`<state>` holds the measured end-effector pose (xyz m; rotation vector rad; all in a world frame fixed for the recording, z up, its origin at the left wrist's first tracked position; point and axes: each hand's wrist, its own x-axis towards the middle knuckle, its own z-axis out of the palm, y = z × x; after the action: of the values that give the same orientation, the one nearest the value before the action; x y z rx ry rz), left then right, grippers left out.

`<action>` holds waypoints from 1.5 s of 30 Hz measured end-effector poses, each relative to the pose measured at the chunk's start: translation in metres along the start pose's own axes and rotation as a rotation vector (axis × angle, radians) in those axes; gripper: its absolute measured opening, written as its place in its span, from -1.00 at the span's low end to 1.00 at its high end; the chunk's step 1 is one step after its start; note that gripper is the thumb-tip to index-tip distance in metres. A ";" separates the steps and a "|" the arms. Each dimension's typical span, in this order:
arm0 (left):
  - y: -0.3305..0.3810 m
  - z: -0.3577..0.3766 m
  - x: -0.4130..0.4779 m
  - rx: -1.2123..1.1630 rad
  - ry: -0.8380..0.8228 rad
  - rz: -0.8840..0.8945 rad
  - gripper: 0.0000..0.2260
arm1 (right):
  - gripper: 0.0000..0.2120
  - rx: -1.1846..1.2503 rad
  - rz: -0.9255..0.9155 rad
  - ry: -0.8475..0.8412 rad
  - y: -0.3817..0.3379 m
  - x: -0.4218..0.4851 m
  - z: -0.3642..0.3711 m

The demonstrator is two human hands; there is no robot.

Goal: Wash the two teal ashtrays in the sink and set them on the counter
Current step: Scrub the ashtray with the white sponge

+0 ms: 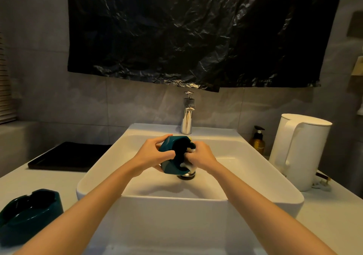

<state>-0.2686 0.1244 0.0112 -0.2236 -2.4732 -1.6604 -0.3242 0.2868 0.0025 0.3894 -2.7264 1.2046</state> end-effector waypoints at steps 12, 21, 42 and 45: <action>0.002 -0.002 0.001 -0.057 -0.011 -0.019 -0.48 | -0.75 -0.299 -0.319 0.190 -0.001 -0.007 -0.004; 0.002 0.007 0.003 -0.078 0.135 0.097 -0.42 | -0.75 0.157 0.202 -0.095 -0.006 0.001 0.002; -0.001 0.002 -0.004 -0.061 0.037 0.000 -0.53 | -0.86 0.008 -0.088 -0.011 -0.001 -0.004 -0.001; 0.001 0.002 -0.003 -0.102 0.037 -0.019 -0.57 | -0.72 -0.119 -0.086 0.041 -0.001 -0.005 -0.001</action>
<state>-0.2654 0.1268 0.0111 -0.1801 -2.3737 -1.7844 -0.3189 0.2882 0.0030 0.4561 -2.6996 1.0129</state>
